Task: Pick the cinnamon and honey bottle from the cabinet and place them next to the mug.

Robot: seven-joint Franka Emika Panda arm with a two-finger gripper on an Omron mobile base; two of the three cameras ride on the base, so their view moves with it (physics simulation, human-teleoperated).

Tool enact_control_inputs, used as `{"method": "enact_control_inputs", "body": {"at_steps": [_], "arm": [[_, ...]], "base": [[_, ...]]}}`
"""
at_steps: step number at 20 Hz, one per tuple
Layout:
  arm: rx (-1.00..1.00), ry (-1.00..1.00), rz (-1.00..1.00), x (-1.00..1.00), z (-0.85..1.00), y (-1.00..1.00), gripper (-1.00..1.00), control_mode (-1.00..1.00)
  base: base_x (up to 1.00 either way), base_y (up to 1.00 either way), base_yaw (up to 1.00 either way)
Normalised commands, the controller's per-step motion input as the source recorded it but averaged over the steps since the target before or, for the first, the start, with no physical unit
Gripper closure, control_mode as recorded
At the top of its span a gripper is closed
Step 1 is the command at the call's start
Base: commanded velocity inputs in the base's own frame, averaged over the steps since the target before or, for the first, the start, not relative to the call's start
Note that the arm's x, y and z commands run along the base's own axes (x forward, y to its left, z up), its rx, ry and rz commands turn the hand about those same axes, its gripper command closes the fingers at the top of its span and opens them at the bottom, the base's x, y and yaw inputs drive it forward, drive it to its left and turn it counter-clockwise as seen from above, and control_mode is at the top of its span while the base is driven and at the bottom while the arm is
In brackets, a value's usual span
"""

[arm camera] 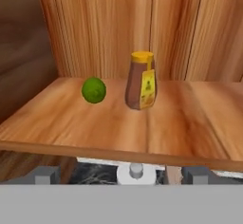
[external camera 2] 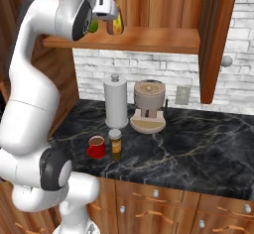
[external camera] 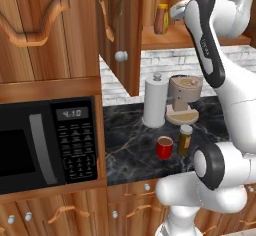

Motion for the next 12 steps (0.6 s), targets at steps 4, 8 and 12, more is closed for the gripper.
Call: {"method": "enact_control_inputs", "body": {"at_steps": [4, 8, 12], "arm": [[-0.05, 0.0, 0.0, 0.61, 0.0, 0.15, -1.0, -1.0], [-0.04, 0.0, 0.0, 0.71, -0.01, 0.03, -1.0, -1.0], [0.0, 0.0, 0.0, 0.77, 0.0, -0.12, -1.0, -1.0]], "base": [[0.0, 0.0, 0.0], [0.0, 0.0, 0.0], [0.0, 0.0, 0.0]]}}
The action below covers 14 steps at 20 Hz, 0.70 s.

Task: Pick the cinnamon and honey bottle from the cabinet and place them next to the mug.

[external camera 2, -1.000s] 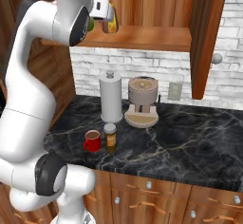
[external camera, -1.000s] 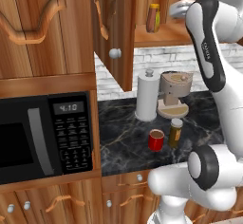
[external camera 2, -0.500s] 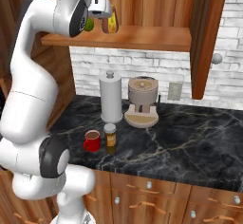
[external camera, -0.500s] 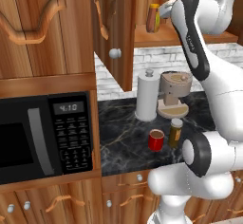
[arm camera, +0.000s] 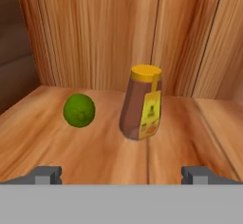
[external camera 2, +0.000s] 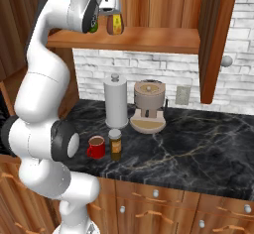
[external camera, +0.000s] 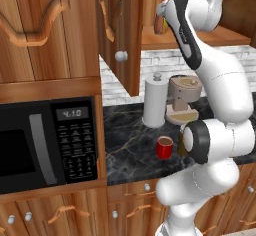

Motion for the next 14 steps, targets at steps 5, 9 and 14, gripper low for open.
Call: {"method": "enact_control_inputs", "body": {"at_steps": [5, 9, 14], "arm": [[0.0, 0.0, 0.0, 0.5, 0.0, -0.3, -1.0, -1.0], [0.0, 0.0, 0.0, 0.4, 0.0, -0.18, -1.0, -1.0], [0.0, 0.04, 0.01, 0.38, -0.01, -0.01, -1.0, -1.0]], "base": [[0.0, 0.0, 0.0], [0.0, 0.0, 0.0], [0.0, 0.0, 0.0]]}}
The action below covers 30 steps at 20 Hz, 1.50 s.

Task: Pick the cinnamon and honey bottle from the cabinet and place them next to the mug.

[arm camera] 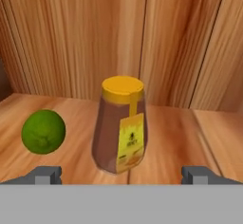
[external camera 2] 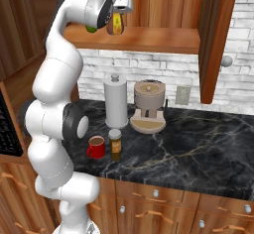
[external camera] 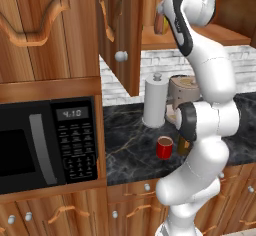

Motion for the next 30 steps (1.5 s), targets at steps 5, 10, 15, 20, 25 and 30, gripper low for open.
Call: {"method": "enact_control_inputs", "body": {"at_steps": [5, 10, 15, 20, 25, 30], "arm": [[0.0, 0.07, 0.0, 0.32, -0.11, 0.02, -1.0, -1.0], [0.0, 0.07, 0.0, 0.22, 0.0, 0.05, -1.0, -1.0], [0.0, 0.06, 0.0, 0.14, -0.01, 0.11, -1.0, -1.0], [0.0, 0.04, 0.0, 0.07, -0.01, 0.04, -1.0, -1.0], [0.0, 0.0, 0.0, 0.0, -0.07, 0.0, -1.0, -1.0], [0.0, -0.04, 0.0, 0.0, -0.26, 0.0, -1.0, -1.0]], "base": [[0.0, 0.0, 0.0], [0.0, 0.0, 0.0], [0.0, 0.0, 0.0], [0.0, 0.0, 0.0], [0.0, 0.0, 0.0], [0.0, 0.0, 0.0]]}}
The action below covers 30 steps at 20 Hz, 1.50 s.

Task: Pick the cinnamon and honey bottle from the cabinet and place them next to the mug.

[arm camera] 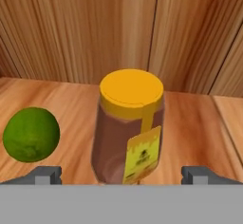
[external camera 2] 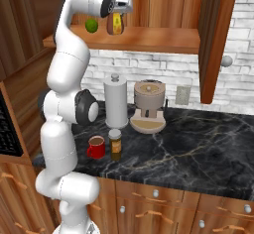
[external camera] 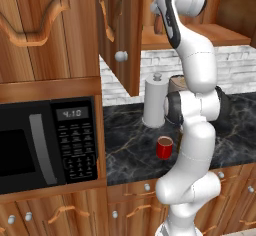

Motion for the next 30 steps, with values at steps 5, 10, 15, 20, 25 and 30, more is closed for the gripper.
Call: {"method": "enact_control_inputs", "body": {"at_steps": [5, 10, 15, 20, 25, 30], "arm": [[0.01, -0.07, 0.0, 0.0, -0.24, 0.0, -1.0, -1.0], [0.05, -0.16, 0.0, 0.03, -0.34, 0.04, -1.0, -1.0], [0.05, -0.17, 0.0, 0.1, -0.38, 0.13, -1.0, -1.0], [0.0, -0.07, 0.0, 0.16, -0.1, 0.04, -1.0, -1.0], [0.0, 0.0, 0.0, 0.12, 0.0, -0.11, -1.0, -1.0], [0.0, 0.03, 0.0, 0.14, 0.32, -0.04, -1.0, -1.0]], "base": [[0.0, 0.0, 0.0], [0.0, 0.0, 0.0], [0.0, 0.0, 0.0], [0.0, 0.0, 0.0], [0.0, 0.0, 0.0], [0.0, 0.0, 0.0]]}}
